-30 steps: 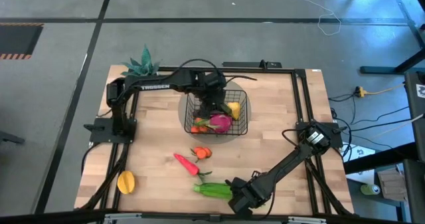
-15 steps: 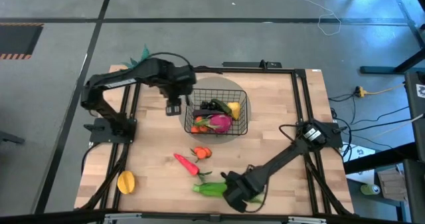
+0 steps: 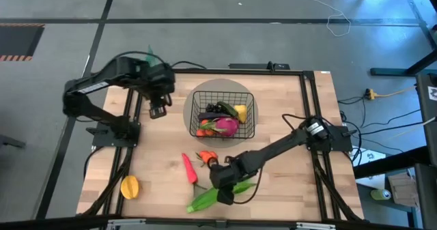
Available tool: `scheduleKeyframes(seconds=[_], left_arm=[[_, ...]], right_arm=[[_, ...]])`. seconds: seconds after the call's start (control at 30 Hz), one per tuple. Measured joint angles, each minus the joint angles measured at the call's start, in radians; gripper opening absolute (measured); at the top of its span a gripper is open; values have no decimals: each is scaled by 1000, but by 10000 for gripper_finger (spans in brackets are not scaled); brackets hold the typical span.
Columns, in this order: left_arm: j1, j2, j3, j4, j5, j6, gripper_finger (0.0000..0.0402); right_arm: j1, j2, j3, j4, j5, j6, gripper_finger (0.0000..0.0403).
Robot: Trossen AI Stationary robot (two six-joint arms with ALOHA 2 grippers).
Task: Build produce basket
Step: Put the oranges into the black wire basket
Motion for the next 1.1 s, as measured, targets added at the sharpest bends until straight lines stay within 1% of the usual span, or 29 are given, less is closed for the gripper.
scheduleKeyframes(seconds=[0.03, 0.1, 0.2, 0.33, 0.43, 0.57, 0.67, 0.73, 0.8, 0.87, 1.0, 1.1], left_arm=[[0, -24, -15, -1, 0, -12, 158], [0, -72, -48, -1, 0, -35, 158], [-3, -148, -118, 1, 0, -77, 158], [-29, -253, -232, 32, 0, -194, 158], [-68, -321, -315, 81, 5, -262, 158], [-118, -390, -410, 139, 12, -281, 158], [-145, -424, -466, 171, 11, -282, 158], [-156, -438, -493, 193, 12, -282, 158], [-164, -443, -517, 203, 11, -282, 158], [-171, -444, -536, 212, 10, -282, 158], [-178, -445, -554, 211, 10, -282, 158], [-180, -445, -554, 217, 7, -281, 158]], right_arm=[[-6, -1, 0, 14, 6, -17, 103], [-14, -4, 0, 29, 51, -51, 103], [-28, -6, 0, 74, 186, -103, 103], [-36, -6, 0, 173, 366, -135, 103], [-34, -3, 0, 218, 450, -134, 103], [-39, -2, 0, 261, 460, -164, 103], [-41, 3, 1, 316, 490, -261, 103], [-42, 17, 1, 357, 517, -354, 103], [-41, 37, 1, 388, 521, -433, 103], [-41, 53, 1, 401, 531, -472, 103], [-40, 61, 0, 373, 618, -421, 103], [-42, 62, 0, 356, 626, -393, 103]])
